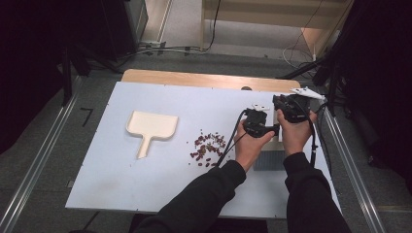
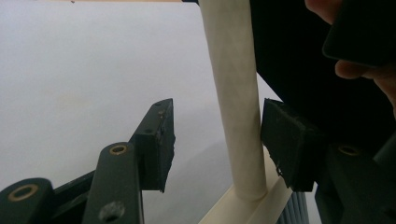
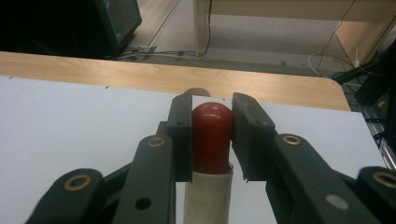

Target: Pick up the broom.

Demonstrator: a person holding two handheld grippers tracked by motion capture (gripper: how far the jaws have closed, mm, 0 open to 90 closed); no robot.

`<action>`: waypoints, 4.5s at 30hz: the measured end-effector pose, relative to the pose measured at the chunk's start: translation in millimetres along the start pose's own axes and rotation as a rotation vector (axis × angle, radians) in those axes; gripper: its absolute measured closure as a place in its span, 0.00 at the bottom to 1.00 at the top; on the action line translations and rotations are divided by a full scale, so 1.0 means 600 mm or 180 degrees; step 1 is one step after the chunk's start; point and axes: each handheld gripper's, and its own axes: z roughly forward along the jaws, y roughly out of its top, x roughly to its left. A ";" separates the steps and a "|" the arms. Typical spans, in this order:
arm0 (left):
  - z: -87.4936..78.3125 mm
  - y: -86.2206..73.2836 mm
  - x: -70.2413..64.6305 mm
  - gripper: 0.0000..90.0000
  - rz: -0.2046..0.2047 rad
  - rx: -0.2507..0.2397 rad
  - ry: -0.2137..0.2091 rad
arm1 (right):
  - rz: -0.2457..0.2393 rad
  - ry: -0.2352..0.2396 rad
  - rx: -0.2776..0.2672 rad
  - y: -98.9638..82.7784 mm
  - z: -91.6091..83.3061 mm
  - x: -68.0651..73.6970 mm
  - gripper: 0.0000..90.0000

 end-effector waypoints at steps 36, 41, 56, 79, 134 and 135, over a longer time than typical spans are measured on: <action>0.028 -0.012 -0.027 0.77 -0.0008 -0.0117 0.0104 | 0.0042 -0.0063 -0.0051 0.001 -0.002 -0.005 0.75; 0.021 -0.007 -0.024 0.78 -0.0012 -0.0104 0.0008 | 0.0096 0.0189 -0.0149 0.004 -0.013 -0.018 0.58; -0.011 0.017 0.011 0.80 0.0323 -0.0150 -0.0221 | 0.0220 0.0507 -0.0422 -0.011 -0.078 -0.087 0.48; -0.039 0.035 0.047 0.80 0.0415 -0.0229 -0.0279 | -0.0098 0.0990 -0.0110 -0.090 -0.067 -0.093 0.32; -0.063 0.038 0.037 0.80 0.0769 -0.0162 -0.0806 | -0.0675 0.1983 0.0371 -0.118 -0.006 -0.051 0.28; -0.063 0.038 0.037 0.80 0.0776 -0.0164 -0.0822 | -0.0675 0.1996 0.0380 -0.118 -0.005 -0.051 0.28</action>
